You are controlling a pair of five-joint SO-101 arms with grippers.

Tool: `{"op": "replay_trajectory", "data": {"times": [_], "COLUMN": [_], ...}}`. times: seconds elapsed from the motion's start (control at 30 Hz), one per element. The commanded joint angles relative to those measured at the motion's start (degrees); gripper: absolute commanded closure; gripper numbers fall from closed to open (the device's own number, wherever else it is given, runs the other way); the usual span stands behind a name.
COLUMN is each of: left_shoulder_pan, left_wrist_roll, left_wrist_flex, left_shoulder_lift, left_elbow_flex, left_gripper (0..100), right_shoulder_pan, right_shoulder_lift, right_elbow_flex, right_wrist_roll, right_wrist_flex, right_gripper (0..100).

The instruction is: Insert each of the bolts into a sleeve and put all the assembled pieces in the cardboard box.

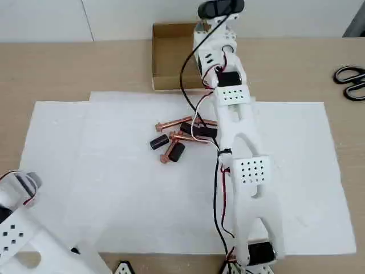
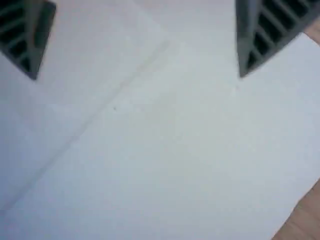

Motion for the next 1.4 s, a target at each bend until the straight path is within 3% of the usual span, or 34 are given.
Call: {"op": "replay_trajectory", "data": {"times": [0.0,0.13,0.43,0.63,0.87,1.0,1.37], "left_shoulder_pan": [1.41,4.13,13.63,14.24,14.24,14.33,14.33], "left_wrist_roll": [-0.35,-0.18,0.00,1.93,1.93,2.02,2.02], "left_wrist_flex": [0.35,0.62,4.04,4.04,4.04,4.13,5.27], "left_shoulder_lift": [-0.62,-0.62,-0.53,-0.53,-0.62,-0.62,-0.62], "left_elbow_flex": [-0.66,-3.12,-8.04,-7.96,-7.87,-7.87,-7.87], "left_gripper": [76,76,75,75,75,75,75], "right_shoulder_pan": [-0.04,-0.04,-2.15,-4.62,-2.77,-1.45,-1.45], "right_shoulder_lift": [-1.71,-1.98,-21.05,-32.40,-43.56,-50.95,-88.40], "right_elbow_flex": [-14.15,-25.32,-24.70,-24.70,-23.65,-14.77,39.30], "right_wrist_roll": [-0.18,2.37,5.10,9.14,9.14,9.14,8.88], "right_wrist_flex": [9.80,22.90,50.95,70.90,72.31,72.31,71.69], "right_gripper": [86.1,86.2,86.2,86.2,86.8,94.3,98.3]}}
